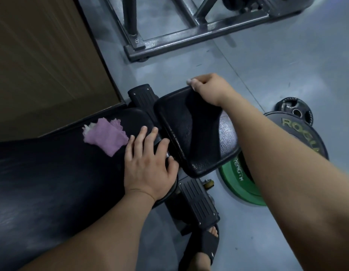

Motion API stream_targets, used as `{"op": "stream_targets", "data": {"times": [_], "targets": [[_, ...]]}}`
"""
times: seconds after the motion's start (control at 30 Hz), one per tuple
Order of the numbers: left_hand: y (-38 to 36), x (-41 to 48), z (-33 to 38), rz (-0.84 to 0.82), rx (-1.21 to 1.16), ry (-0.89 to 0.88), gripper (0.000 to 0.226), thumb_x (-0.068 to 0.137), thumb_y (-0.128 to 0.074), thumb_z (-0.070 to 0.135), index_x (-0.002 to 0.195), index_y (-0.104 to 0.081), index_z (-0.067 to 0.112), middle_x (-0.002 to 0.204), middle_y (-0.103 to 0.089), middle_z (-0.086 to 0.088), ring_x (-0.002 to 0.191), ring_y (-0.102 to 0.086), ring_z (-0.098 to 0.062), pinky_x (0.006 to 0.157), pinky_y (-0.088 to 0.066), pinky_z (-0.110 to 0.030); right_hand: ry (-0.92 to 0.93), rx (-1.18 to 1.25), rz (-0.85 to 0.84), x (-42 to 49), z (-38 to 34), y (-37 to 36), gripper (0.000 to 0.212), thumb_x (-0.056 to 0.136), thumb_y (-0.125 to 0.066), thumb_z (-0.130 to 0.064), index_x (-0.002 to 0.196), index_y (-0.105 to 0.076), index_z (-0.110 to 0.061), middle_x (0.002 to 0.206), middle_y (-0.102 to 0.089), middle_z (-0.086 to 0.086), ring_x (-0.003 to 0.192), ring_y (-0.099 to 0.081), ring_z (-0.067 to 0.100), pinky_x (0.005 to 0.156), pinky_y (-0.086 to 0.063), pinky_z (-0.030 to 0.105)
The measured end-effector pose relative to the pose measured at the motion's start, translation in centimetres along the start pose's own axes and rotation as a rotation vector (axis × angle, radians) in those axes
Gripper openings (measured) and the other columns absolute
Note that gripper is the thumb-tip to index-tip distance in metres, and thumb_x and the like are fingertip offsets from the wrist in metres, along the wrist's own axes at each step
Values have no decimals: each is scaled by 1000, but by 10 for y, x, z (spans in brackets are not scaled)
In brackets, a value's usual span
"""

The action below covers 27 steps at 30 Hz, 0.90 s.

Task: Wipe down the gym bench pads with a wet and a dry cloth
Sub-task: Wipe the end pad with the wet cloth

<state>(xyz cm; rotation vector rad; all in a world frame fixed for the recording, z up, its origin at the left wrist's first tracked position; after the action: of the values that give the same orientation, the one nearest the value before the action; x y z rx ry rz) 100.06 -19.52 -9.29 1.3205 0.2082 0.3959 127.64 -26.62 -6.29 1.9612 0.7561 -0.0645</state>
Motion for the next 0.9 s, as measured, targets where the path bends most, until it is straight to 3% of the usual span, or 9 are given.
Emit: {"op": "stream_targets", "data": {"times": [0.1, 0.17, 0.27, 0.4, 0.5, 0.63, 0.73, 0.8, 0.9], "targets": [[-2, -1, 0, 10, -5, -2, 44, 87, -50, 41, 126, -63, 25, 153, -46, -8, 151, -26, -31, 124, -16, -52, -109, 111, 63, -16, 30, 8, 39, 101, -53, -55, 97, -75, -23, 97, -71, -1, 100, -63, 17, 93, -46, 26], [-2, -2, 0, 10, -11, 0, 44, 86, -50, 40, 125, -63, 25, 153, -46, -8, 151, -26, -31, 124, -15, -52, -194, 167, 82, -35, 52, 12, 52, 100, -52, -56, 93, -73, -10, 101, -75, 11, 99, -66, 25, 99, -52, 37], [-2, -2, 1, 15, -14, 4, 43, 86, -51, 39, 125, -63, 24, 152, -46, -8, 151, -26, -31, 123, -15, -52, -268, 192, 90, -77, 75, 11, 56, 101, -50, -55, 102, -72, -3, 98, -75, 15, 97, -68, 27, 94, -52, 36], [-2, -3, 2, -5, 4, 4, 43, 87, -50, 41, 127, -60, 26, 154, -43, -8, 152, -23, -30, 123, -16, -53, -307, 212, 165, -137, 88, 5, 44, 102, -55, -47, 122, -73, -12, 114, -76, 9, 105, -70, 23, 98, -53, 35], [-2, -3, 2, -1, 19, 0, 44, 88, -48, 42, 128, -59, 26, 154, -42, -9, 152, -23, -30, 122, -17, -54, -293, 169, 239, -175, 84, -13, 41, 103, -55, -39, 140, -62, -22, 107, -76, 8, 87, -69, 19, 74, -49, 26], [-2, -4, 1, 10, 29, -2, 43, 89, -48, 41, 127, -59, 25, 154, -42, -10, 151, -23, -31, 122, -18, -54, -83, -28, 310, -187, 72, -34, 41, 106, -49, -21, 147, -54, -15, 155, -49, 12, 136, -52, 31, 105, -37, 24], [-3, -3, 2, 18, 29, 2, 42, 88, -50, 40, 126, -60, 25, 154, -42, -9, 151, -24, -30, 123, -17, -53, 9, -176, 348, -153, 69, -31, 37, 106, -42, -14, 142, -52, -12, 152, -47, 8, 138, -45, 33, 100, -42, 36], [-3, -3, 3, 26, 22, 6, 42, 88, -51, 39, 126, -60, 24, 154, -43, -9, 151, -24, -30, 123, -16, -52, 34, -256, 388, -150, 57, -45, 38, 99, -40, -5, 135, -50, -12, 147, -47, 10, 145, -35, 36, 109, -45, 42], [-4, -4, 2, 28, 29, 1, 42, 89, -53, 38, 127, -60, 24, 154, -43, -10, 151, -25, -31, 123, -17, -53, 268, -278, 305, -187, 39, -89, 53, 93, -49, -1, 146, -50, -5, 157, -43, 18, 152, -29, 37, 126, -22, 49]]}}
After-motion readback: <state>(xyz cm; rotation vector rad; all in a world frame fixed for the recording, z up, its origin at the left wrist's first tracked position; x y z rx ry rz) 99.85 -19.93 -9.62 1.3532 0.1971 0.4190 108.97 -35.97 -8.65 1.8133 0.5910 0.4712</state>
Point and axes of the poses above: each hand's wrist, its own x-axis towards the middle knuckle, its own y-axis out of the back of the hand, z = x × y, the point moved 2 cm from there along x, towards the middle knuckle
